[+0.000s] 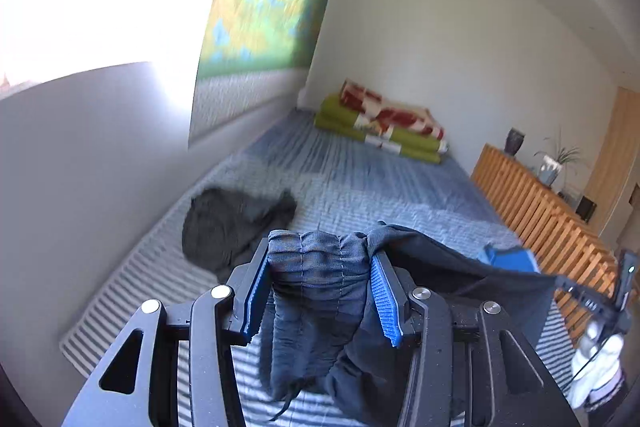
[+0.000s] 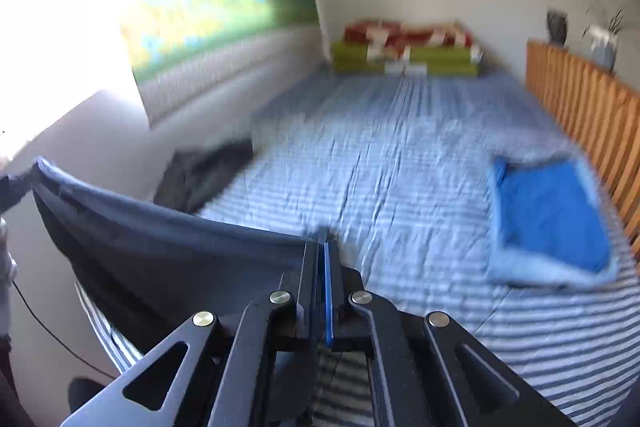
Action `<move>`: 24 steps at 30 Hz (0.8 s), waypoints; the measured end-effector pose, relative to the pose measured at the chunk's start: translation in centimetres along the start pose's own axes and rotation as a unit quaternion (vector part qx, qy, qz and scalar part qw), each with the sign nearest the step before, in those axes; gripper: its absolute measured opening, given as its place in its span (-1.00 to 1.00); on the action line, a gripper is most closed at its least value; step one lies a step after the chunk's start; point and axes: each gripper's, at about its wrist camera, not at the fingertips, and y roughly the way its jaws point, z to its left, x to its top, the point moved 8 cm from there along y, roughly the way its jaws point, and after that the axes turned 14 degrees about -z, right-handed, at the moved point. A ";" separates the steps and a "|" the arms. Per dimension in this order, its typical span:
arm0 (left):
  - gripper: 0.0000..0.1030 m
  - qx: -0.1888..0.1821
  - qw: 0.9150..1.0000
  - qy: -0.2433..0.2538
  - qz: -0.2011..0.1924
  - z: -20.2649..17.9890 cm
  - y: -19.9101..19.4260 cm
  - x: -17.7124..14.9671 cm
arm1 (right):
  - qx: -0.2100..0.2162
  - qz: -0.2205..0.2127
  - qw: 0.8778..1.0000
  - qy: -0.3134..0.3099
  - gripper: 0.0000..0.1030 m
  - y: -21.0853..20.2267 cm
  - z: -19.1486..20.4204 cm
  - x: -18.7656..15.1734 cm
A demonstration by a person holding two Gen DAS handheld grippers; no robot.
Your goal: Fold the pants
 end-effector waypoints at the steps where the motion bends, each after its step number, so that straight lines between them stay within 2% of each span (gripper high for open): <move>1: -0.04 -0.006 1.000 0.007 -0.025 -1.3 -1.8 2.1 | -0.008 -0.031 0.999 -0.010 -0.96 -2.0 0.3 2.8; 3: -0.04 -0.020 0.998 0.009 -0.058 -2.9 -4.5 5.2 | -0.024 -0.082 0.996 -0.021 -0.96 -5.7 1.1 7.3; 7: -0.04 -0.039 0.994 0.016 -0.104 -6.0 -10.2 10.9 | -0.036 -0.148 0.988 -0.020 -0.96 -12.5 2.1 14.0; 11: -0.04 -0.041 0.989 0.028 -0.136 -7.6 -14.2 14.7 | -0.049 -0.183 0.981 -0.038 -0.96 -16.5 3.2 17.5; 13: -0.04 -0.033 0.989 0.035 -0.142 -7.9 -14.7 15.7 | -0.056 -0.178 0.981 -0.054 -0.96 -16.1 3.5 18.0; 16: -0.04 -0.021 0.992 0.029 -0.121 -7.0 -12.8 15.1 | -0.049 -0.150 0.986 -0.052 -0.96 -12.7 3.7 16.7; 18: -0.04 -0.005 0.995 0.021 -0.093 -5.1 -9.5 13.1 | -0.042 -0.116 0.991 -0.041 -0.96 -8.1 3.5 14.2; 21: -0.04 0.033 0.999 0.005 -0.027 -0.9 -2.4 7.7 | -0.042 -0.053 0.997 -0.027 -0.96 0.0 2.9 9.5; 24: -0.04 0.094 0.995 -0.008 0.042 4.7 6.1 1.7 | -0.049 0.011 0.998 -0.033 -0.96 9.3 3.3 4.8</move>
